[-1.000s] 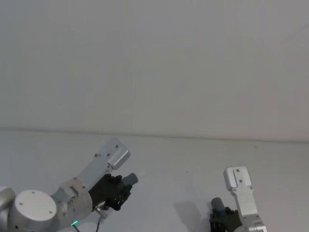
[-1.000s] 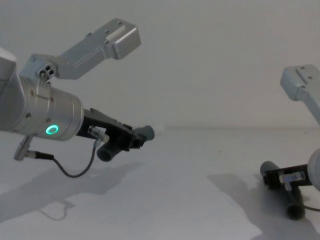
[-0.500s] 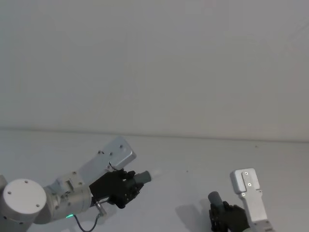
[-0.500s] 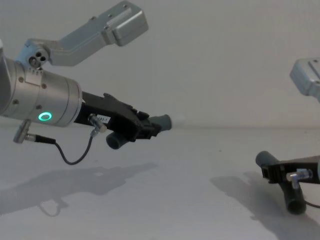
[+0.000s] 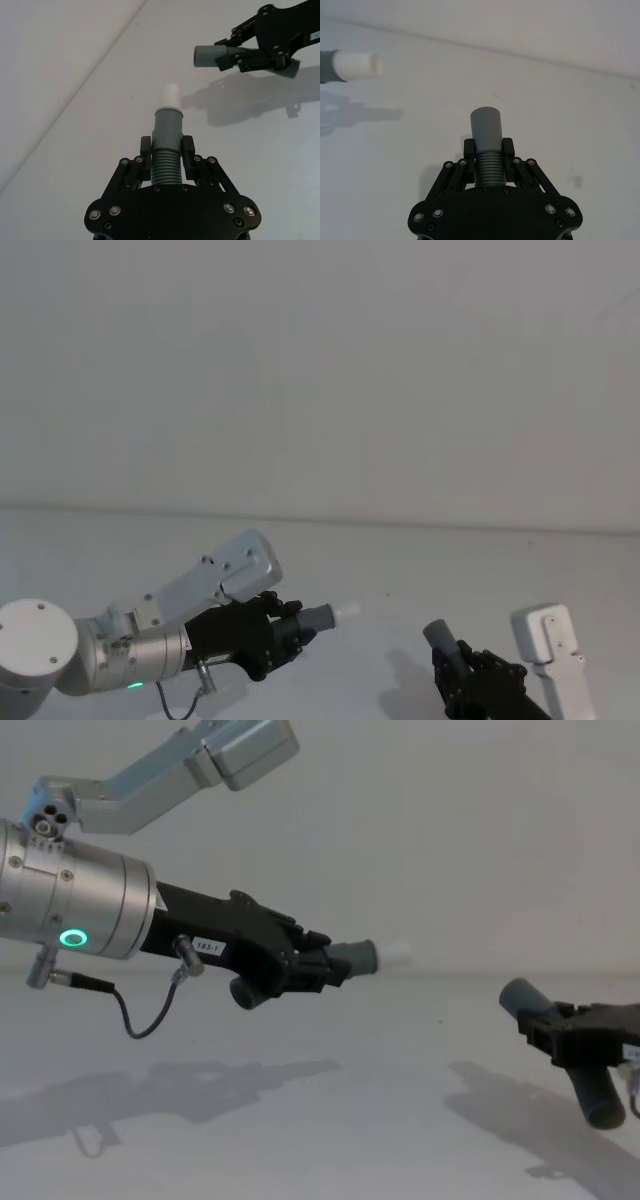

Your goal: Use both hands to pick up one end of the pipe from the table, align the ends, and insert them.

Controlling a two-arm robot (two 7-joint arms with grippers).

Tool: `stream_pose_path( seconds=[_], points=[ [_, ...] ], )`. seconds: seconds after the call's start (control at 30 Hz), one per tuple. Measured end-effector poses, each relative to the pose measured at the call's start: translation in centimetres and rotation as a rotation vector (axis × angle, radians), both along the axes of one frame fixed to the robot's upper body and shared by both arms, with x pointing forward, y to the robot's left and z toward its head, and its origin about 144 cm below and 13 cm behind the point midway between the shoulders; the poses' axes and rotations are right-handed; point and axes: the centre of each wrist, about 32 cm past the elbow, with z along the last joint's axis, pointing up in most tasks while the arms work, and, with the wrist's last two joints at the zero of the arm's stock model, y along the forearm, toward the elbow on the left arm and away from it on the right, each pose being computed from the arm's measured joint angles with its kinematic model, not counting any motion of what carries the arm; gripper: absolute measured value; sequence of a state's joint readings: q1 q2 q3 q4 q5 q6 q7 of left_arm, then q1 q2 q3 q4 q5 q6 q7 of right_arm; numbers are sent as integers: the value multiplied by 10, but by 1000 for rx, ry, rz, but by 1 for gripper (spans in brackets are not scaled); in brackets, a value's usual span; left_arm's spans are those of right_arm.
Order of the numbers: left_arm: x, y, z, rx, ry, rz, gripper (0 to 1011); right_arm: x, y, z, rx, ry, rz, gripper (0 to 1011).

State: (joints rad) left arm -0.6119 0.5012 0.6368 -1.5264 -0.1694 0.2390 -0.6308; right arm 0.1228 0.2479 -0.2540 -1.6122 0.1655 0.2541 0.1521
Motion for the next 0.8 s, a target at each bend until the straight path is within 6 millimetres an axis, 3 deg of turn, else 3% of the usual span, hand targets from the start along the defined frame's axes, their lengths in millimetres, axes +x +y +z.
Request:
stream_pose_path(
  seconds=[0.4,0.8],
  points=[
    [4,5,5,-3,-2,-93,327,0,-35,-22,47,-132,182,291],
    [11,9,18,18,16,-178,327,14,-77,-51,62,-296,399,290]
  ],
)
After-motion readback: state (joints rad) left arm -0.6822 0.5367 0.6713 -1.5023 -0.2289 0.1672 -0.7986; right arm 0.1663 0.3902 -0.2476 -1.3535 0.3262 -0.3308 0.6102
